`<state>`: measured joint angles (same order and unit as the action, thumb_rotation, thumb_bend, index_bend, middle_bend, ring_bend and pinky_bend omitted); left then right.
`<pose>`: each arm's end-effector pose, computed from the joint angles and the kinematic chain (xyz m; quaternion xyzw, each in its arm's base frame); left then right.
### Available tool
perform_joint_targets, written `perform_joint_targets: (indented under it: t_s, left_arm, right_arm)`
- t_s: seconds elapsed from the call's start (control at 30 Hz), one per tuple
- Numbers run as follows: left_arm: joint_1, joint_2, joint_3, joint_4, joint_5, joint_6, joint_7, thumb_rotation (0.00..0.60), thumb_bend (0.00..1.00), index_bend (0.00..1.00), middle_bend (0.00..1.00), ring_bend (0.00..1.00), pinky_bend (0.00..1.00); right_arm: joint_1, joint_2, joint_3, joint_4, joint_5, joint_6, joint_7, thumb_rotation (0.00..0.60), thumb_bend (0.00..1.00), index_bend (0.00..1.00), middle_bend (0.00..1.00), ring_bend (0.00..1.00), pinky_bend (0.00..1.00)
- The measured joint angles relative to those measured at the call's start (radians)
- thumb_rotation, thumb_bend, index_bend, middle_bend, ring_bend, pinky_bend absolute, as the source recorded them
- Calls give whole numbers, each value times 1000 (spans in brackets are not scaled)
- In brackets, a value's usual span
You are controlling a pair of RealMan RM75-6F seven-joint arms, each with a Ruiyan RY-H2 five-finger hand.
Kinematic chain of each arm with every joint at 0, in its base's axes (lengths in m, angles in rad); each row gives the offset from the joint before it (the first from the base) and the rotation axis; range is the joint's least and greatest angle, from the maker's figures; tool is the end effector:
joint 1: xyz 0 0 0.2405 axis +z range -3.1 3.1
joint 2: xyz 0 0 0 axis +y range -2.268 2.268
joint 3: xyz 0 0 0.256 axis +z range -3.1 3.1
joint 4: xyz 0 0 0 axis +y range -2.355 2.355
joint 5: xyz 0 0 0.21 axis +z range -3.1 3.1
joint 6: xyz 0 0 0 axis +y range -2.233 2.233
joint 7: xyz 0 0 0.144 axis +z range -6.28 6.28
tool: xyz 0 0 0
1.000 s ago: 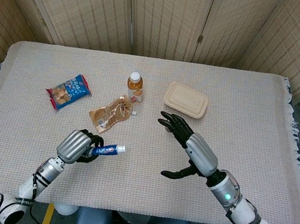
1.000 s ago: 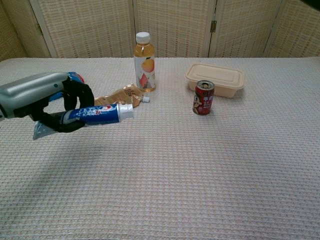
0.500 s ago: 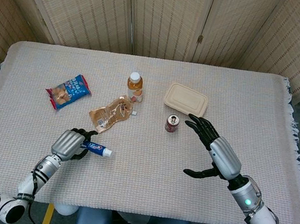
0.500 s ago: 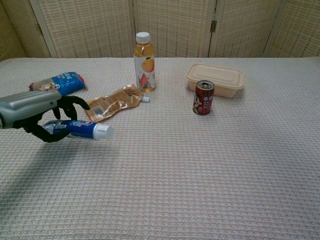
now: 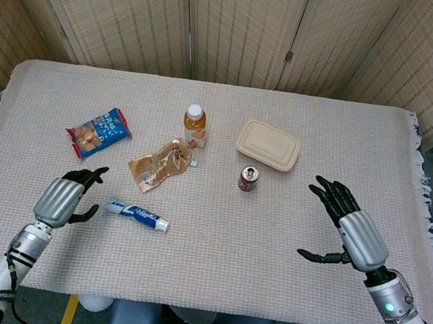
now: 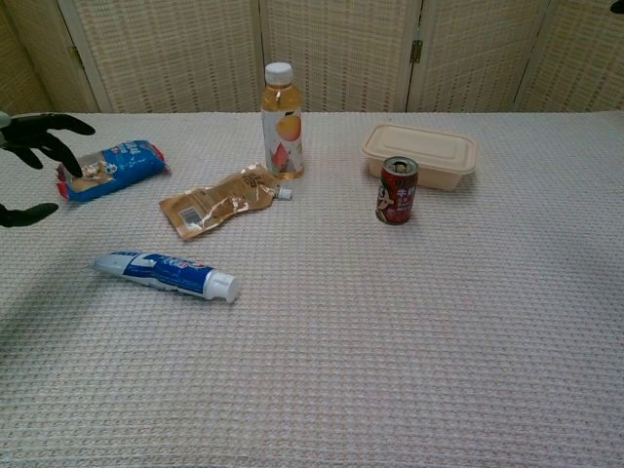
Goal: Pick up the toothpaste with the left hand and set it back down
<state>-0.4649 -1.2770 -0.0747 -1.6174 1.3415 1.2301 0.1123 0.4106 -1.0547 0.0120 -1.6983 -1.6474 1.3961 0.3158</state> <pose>-0.2317 0.2853 0.0820 -0.6730 -0.3868 -0.4099 0.4790 -0.2183 -0.2523 0.1467 0.6603 -0.3918 0.5234 0.3695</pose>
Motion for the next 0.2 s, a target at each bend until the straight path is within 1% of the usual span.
perform_joint_targets:
  t_s: [0.1, 0.2]
  left_arm:
    - [48, 42, -3, -21, 5, 74, -14, 600, 441, 168, 333, 225, 263]
    - [99, 71, -2, -33, 14, 151, -21, 600, 441, 169, 333, 223, 260]
  right_arm:
    - [-43, 1, -7, 25, 14, 31, -57, 600, 75, 0, 0, 0, 0]
    - [-88, 7, -18, 41, 31, 57, -81, 600, 76, 0, 0, 0, 0]
